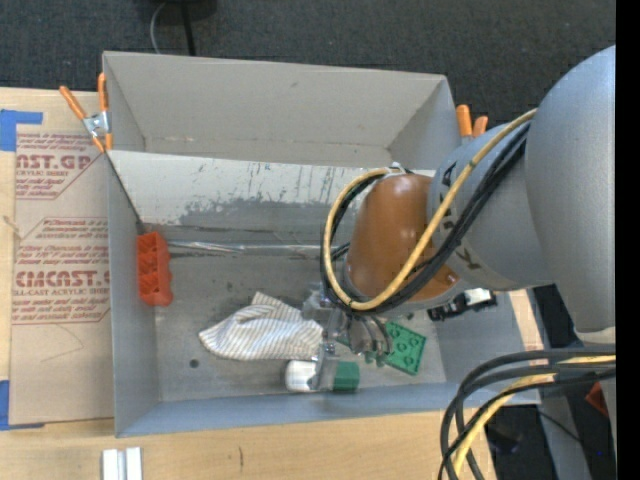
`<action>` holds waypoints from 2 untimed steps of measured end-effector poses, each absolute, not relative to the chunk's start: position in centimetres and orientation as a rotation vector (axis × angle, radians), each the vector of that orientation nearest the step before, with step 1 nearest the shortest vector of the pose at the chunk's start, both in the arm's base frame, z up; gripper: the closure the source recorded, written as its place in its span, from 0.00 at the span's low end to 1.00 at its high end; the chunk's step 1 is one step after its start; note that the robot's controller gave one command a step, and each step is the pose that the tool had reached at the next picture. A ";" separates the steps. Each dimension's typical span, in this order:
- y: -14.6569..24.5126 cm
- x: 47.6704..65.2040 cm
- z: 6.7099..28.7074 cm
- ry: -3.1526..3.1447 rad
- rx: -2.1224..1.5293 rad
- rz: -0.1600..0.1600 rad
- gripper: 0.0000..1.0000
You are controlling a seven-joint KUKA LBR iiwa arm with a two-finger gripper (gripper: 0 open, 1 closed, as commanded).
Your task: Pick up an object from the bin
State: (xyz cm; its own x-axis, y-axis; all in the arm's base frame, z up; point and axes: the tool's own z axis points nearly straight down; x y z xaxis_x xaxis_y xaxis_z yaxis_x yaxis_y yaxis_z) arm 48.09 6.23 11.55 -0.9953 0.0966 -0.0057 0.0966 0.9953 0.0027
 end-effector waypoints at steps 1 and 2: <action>12.5 49.9 7.2 3.134 -0.069 0.005 1.00; 12.5 49.9 7.2 3.134 -0.069 0.004 1.00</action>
Offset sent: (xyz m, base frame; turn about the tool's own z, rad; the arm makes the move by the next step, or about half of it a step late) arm 0.0000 0.0000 0.0000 0.0000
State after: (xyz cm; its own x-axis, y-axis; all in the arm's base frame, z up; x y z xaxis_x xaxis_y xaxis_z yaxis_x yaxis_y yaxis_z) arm 49.85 12.49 7.22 -0.9990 -0.0441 -0.0071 -0.0441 0.9990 0.0027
